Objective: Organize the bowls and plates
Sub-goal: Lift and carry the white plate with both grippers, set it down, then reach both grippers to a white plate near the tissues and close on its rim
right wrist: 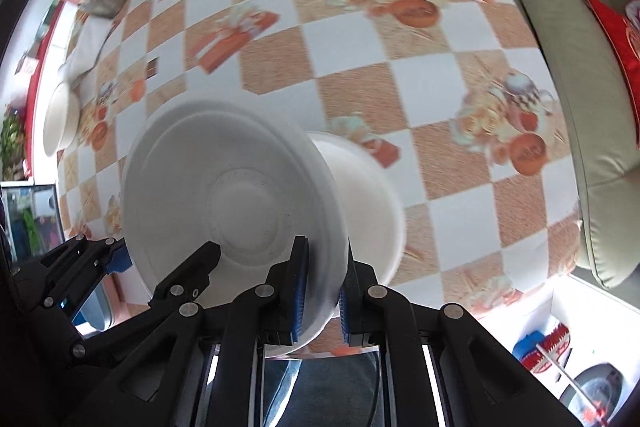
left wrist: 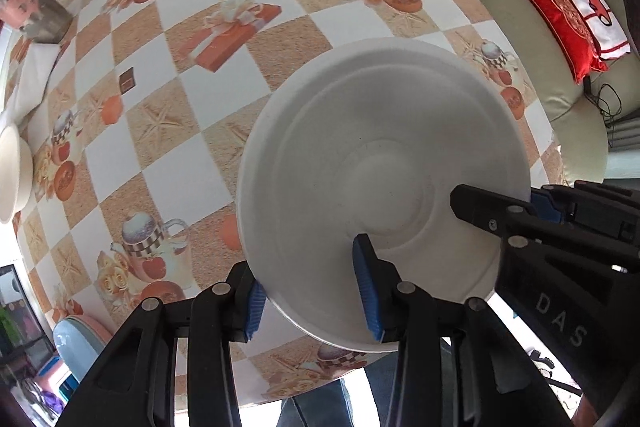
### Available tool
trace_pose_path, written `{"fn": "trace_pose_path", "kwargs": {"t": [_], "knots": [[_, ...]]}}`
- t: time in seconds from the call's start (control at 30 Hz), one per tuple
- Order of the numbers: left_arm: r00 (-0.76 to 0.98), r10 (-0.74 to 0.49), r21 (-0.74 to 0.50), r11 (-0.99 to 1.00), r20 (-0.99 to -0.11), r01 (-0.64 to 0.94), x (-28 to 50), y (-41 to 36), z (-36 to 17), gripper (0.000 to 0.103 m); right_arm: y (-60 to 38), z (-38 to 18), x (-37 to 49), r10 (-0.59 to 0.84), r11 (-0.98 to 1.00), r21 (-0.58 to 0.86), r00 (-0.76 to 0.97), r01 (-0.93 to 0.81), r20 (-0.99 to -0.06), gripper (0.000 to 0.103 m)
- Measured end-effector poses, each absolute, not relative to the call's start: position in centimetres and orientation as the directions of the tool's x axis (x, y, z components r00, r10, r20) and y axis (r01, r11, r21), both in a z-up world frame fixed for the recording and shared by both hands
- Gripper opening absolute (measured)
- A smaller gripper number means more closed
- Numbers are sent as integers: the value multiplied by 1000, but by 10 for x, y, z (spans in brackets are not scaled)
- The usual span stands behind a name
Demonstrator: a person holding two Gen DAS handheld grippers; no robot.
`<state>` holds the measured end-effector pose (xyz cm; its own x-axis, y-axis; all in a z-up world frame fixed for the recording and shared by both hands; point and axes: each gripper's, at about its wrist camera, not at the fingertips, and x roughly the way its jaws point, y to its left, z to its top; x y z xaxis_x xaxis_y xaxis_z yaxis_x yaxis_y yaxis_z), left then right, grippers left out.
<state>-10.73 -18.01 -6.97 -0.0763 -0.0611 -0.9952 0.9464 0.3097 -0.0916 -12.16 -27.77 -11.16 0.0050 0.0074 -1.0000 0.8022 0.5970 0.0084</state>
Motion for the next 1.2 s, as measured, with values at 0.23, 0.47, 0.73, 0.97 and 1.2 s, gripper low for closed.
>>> {"fn": "trace_pose_path", "kwargs": {"t": [0.23, 0.47, 0.73, 0.97, 1.2], "knots": [[-84, -38, -92, 289, -996, 953, -118, -196, -83, 54, -288, -124, -141, 23, 549, 2, -13, 836, -1000, 14], [-61, -38, -70, 282, -997, 957, -108, -180, -80, 80, -294, -131, -145, 13, 554, -53, -72, 831, -997, 50], [-64, -33, -72, 415, -997, 907, -63, -138, -79, 80, -307, -117, -150, -37, 525, -86, -78, 847, -996, 87], [-34, -77, -70, 537, -996, 840, -11, -110, -58, 80, -299, -107, -109, -32, 566, -48, -37, 823, -999, 87], [33, -119, -53, 654, -992, 754, 54, -88, -35, 80, -265, -109, -29, 23, 695, 20, 6, 719, -1000, 87]]}}
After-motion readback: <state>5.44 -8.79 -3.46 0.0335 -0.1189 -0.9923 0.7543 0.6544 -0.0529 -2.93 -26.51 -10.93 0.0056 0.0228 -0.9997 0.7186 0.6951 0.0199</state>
